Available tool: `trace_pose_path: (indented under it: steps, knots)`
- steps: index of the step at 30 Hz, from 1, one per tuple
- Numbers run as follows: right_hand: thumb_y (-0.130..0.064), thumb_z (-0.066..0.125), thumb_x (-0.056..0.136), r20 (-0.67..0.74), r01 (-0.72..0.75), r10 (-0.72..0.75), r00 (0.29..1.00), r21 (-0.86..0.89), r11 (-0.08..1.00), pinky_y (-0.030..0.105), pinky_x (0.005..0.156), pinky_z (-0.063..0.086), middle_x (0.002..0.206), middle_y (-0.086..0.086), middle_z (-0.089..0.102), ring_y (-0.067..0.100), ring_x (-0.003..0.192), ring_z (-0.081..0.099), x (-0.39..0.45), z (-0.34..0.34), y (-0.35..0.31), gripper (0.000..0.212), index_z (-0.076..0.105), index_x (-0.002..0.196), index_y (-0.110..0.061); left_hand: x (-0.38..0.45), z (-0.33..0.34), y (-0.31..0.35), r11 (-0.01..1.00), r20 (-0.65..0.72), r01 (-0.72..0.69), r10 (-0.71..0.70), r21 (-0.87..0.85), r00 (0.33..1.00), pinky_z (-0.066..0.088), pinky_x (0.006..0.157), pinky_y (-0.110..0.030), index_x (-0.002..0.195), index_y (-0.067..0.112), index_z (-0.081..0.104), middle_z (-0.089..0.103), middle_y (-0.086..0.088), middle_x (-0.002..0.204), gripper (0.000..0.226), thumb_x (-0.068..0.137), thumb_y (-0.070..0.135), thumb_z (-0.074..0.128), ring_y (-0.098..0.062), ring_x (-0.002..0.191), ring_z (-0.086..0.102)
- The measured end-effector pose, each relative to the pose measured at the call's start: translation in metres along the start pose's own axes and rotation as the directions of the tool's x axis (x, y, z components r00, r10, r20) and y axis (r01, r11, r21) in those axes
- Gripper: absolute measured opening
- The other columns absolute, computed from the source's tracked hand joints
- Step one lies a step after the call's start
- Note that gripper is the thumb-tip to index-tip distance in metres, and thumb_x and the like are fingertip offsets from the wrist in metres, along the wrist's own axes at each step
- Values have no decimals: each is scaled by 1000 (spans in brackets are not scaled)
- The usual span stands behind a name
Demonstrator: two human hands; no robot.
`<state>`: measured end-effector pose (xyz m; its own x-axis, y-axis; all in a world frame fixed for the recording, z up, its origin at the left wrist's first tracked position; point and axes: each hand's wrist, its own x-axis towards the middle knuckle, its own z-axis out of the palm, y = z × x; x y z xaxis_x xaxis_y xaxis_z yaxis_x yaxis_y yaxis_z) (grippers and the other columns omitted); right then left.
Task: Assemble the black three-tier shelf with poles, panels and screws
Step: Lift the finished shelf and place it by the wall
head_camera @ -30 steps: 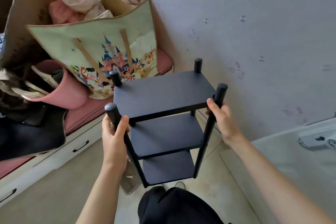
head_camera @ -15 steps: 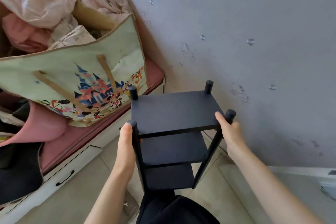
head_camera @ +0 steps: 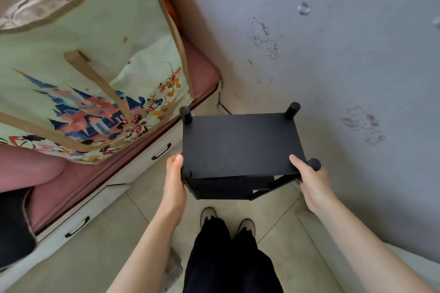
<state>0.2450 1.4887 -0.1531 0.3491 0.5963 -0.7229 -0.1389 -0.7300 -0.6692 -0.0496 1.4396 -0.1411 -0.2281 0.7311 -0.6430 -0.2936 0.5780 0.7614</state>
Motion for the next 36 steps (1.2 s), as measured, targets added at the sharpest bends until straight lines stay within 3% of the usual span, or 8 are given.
trace_pose_path:
  steps: [4,9,12,15,24,29,33,36]
  knots:
    - [-30,76,86,27,-7,7,1000,6,1000,43,107,45,117,4,68,24,111,63,48,17,26,39,61,116,-11,44,7,-32,997,-55,-16,20,74,998,40,102,-33,99,61,62,66,26,119,38,80,78,34,9,113,57]
    - [-32,76,84,82,-6,7,997,-12,1000,47,105,46,117,6,70,26,111,65,95,33,52,44,62,119,-9,79,-3,-73,991,-50,-17,24,130,998,36,116,-50,147,25,44,53,2,146,70,92,68,39,-17,137,47]
    - [-34,79,80,109,7,-4,994,-31,999,49,104,48,110,7,73,27,107,67,115,39,62,39,66,108,-9,80,-5,-87,995,-90,8,1,100,996,34,118,-44,145,33,41,53,16,142,82,78,79,49,-4,132,49]
    - [-40,79,74,140,45,-34,990,-78,996,50,103,48,105,5,75,27,105,68,128,42,69,39,70,99,-12,86,-9,-106,993,-85,63,-54,103,995,35,116,-41,131,51,44,64,30,120,63,74,74,55,6,116,58]
    - [-19,68,92,226,179,-151,962,-108,978,36,98,49,106,-2,75,17,107,68,148,47,75,10,70,101,-17,89,-12,-139,994,-104,86,-79,68,991,43,96,-36,122,58,44,72,23,100,60,65,47,55,-1,92,68]
    - [-20,67,92,251,187,-136,958,-190,964,39,95,52,107,1,75,20,105,69,140,32,79,19,68,110,-17,73,-15,-140,969,-94,131,-113,210,989,53,73,-12,134,48,37,67,10,120,52,93,24,56,0,97,68]
    - [-25,67,92,224,126,-79,971,-208,970,28,80,54,101,-6,76,14,98,71,132,25,85,12,68,104,-25,73,-16,-127,942,-194,138,-80,307,978,50,52,-11,143,34,34,54,12,130,59,96,6,56,6,74,68]
    - [-30,69,91,133,12,19,991,-225,974,46,91,55,111,7,70,30,115,60,128,26,86,25,61,110,-15,75,-8,-109,929,-243,154,-71,337,967,45,50,-7,148,32,27,48,14,135,64,96,8,56,10,78,66]
